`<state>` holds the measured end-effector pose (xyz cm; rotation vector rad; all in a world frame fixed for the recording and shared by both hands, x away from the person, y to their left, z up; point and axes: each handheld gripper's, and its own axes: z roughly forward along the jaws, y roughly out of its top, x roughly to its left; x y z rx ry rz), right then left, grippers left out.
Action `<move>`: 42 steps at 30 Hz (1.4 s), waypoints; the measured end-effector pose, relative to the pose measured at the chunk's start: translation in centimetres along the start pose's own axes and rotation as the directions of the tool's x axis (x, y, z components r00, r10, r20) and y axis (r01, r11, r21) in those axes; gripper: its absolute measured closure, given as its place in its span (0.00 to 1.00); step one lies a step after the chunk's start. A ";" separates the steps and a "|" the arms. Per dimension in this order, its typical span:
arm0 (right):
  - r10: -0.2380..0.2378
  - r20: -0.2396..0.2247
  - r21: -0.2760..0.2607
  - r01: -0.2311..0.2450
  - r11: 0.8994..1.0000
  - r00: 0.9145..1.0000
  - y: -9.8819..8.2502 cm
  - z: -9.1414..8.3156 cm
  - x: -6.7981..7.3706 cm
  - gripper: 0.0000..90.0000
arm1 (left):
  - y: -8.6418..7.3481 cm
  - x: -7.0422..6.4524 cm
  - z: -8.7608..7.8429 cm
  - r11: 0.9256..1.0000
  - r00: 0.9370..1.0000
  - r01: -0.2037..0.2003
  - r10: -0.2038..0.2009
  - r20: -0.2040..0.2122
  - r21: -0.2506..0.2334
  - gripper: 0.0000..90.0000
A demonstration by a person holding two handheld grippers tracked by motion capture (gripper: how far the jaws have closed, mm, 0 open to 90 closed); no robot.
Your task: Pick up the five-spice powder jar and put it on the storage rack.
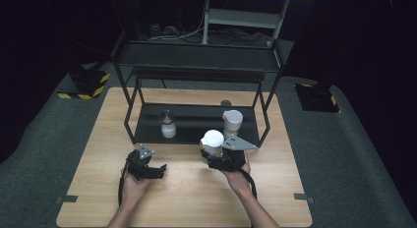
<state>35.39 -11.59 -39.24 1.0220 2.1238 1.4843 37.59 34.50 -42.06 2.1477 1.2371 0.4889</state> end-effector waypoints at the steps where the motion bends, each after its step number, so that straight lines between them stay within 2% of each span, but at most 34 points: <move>1: 0.001 0.001 -0.002 -0.001 1.000 1.000 0.0 0.0 0.0 0.34 | 0.0 0.0 0.0 1.000 1.000 0.000 0.000 0.000 0.000 0.04; 17: 0.012 0.038 -0.014 -0.011 1.000 0.999 0.5 0.8 0.3 0.34 | 0.0 0.0 0.0 1.000 1.000 0.000 0.000 0.000 0.000 0.04; 42: 0.000 0.077 -0.017 0.001 1.000 0.997 1.7 1.9 0.2 0.34 | 0.0 0.0 0.0 1.000 1.000 0.000 0.000 0.000 0.000 0.04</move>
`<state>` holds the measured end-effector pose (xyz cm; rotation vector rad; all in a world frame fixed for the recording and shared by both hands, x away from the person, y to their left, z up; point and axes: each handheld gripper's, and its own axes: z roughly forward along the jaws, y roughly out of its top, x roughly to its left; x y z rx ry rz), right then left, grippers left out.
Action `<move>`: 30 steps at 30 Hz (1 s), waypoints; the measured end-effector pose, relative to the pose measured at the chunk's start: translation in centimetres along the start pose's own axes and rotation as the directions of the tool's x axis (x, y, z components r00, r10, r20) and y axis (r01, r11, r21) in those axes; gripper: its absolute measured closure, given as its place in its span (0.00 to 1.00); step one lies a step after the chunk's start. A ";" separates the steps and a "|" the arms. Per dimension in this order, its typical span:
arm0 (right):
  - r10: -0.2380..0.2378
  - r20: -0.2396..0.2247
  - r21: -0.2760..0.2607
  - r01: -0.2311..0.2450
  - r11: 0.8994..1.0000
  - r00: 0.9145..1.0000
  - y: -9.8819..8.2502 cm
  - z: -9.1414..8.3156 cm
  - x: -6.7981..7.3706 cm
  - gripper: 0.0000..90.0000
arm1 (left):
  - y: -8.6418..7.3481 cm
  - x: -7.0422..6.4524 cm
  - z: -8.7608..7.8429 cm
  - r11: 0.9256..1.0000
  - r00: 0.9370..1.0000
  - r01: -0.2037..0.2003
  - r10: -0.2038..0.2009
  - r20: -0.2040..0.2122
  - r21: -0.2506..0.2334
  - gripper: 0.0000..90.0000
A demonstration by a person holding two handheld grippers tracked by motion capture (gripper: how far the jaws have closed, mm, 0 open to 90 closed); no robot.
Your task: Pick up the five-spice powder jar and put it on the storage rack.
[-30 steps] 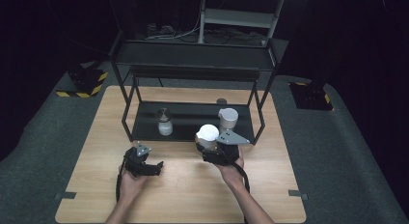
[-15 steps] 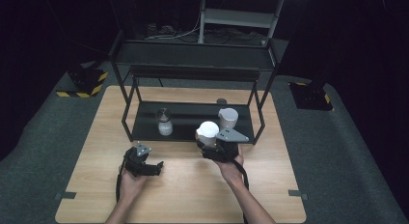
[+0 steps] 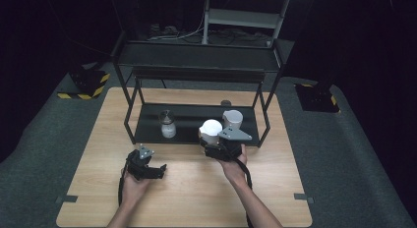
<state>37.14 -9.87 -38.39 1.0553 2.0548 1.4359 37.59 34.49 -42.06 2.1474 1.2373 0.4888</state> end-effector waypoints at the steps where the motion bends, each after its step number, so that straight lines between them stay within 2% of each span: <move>1: 0.000 0.000 0.000 0.000 1.000 1.000 0.0 0.1 0.0 0.34 | 0.0 0.0 0.0 1.000 1.000 0.000 0.000 0.000 0.000 0.04; 30: 0.011 0.044 0.029 -0.012 1.000 0.999 1.0 2.5 0.1 0.34 | 0.0 0.0 0.0 1.000 1.000 0.000 0.000 0.000 0.000 0.04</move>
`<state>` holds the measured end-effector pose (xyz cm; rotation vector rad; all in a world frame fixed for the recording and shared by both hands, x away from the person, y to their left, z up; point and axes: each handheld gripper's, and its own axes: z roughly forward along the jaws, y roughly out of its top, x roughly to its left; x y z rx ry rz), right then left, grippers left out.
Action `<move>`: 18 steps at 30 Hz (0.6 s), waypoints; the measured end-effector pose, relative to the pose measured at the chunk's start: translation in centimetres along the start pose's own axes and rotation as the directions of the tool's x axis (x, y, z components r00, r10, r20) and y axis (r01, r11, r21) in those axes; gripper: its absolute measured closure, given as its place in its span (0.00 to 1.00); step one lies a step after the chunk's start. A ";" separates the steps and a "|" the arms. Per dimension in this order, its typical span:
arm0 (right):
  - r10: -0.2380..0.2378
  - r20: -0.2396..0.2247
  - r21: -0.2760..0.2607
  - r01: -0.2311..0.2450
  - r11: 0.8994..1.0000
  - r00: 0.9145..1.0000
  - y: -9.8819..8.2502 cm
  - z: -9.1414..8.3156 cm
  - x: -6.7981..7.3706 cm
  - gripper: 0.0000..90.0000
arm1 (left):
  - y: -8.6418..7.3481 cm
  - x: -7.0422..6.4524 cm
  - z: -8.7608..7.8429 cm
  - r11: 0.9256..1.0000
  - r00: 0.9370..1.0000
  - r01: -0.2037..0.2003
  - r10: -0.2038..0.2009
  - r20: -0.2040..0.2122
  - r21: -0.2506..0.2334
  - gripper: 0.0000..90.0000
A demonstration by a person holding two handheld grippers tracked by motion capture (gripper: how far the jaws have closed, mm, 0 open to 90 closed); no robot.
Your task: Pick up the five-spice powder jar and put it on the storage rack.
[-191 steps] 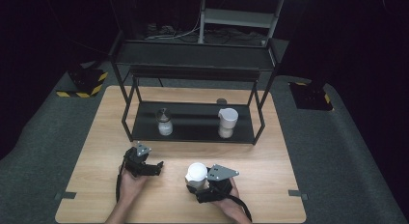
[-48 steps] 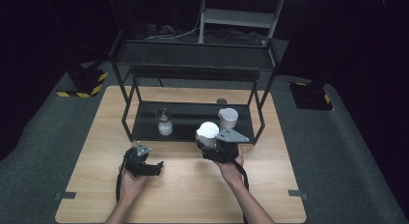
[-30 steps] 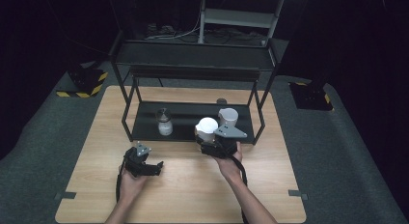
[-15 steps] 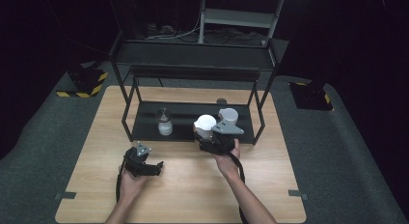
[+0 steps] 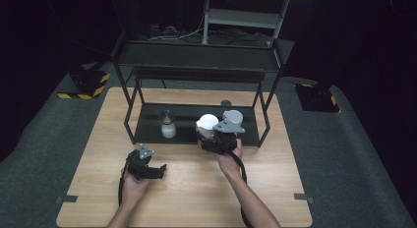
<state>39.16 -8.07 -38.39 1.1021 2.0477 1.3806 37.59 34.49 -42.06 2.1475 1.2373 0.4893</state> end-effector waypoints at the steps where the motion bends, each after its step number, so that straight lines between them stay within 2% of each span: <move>1: 0.001 0.002 0.001 -0.001 1.000 1.000 0.0 0.1 0.0 0.34 | 0.0 0.0 0.0 1.000 1.000 0.000 0.000 0.000 0.000 0.04; 18: 0.007 0.024 0.022 -0.007 1.000 1.000 0.6 1.4 0.0 0.34 | 0.0 0.0 0.0 1.000 1.000 0.001 -0.001 0.000 0.000 0.04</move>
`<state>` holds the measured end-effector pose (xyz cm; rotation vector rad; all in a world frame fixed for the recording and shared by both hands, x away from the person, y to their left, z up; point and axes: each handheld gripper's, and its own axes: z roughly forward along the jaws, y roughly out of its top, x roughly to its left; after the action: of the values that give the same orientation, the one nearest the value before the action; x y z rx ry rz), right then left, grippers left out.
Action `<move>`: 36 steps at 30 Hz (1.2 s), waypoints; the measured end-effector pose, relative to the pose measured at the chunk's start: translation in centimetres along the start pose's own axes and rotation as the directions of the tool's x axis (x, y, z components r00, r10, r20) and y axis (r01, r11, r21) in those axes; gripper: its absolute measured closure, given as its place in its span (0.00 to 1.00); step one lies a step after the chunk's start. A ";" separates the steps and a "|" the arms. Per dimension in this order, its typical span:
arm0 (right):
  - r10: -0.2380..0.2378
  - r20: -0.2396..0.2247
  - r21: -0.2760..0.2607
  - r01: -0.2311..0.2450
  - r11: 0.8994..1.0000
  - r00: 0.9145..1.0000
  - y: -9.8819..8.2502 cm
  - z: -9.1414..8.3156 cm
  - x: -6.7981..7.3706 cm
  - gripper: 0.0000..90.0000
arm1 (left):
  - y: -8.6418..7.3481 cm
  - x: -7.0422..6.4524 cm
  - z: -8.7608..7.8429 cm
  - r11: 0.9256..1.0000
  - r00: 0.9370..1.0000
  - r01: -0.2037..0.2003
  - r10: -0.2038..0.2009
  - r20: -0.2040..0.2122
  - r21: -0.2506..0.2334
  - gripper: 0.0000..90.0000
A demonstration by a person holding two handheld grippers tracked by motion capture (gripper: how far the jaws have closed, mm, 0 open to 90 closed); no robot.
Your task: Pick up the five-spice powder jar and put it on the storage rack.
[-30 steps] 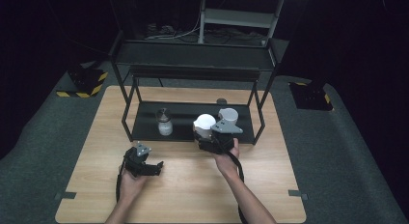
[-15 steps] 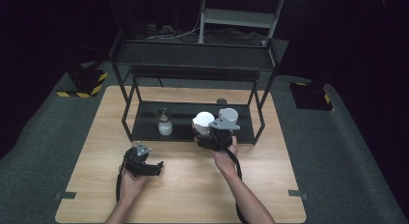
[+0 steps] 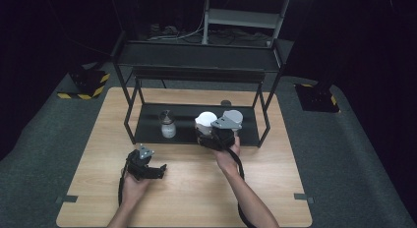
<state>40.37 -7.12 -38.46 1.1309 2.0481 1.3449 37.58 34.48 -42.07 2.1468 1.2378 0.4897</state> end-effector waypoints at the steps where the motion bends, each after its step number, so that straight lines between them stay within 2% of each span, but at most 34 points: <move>1: 0.000 0.000 0.000 0.000 1.000 1.000 0.0 0.0 0.0 0.34 | 0.0 0.0 0.0 1.000 1.000 0.000 0.000 0.000 0.000 0.04; 13: -0.004 0.022 0.005 0.004 1.000 1.000 0.3 0.6 0.2 0.34 | 0.0 0.0 0.0 1.000 1.000 0.000 0.000 0.000 0.000 0.04; 36: 0.009 0.027 0.027 -0.010 1.000 1.000 0.9 2.3 0.0 0.34 | 0.0 0.0 0.0 1.000 1.000 0.000 0.000 0.000 0.000 0.04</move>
<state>42.38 -5.72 -38.68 1.1654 2.0503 1.3030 37.57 34.48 -42.07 2.1467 1.2375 0.4898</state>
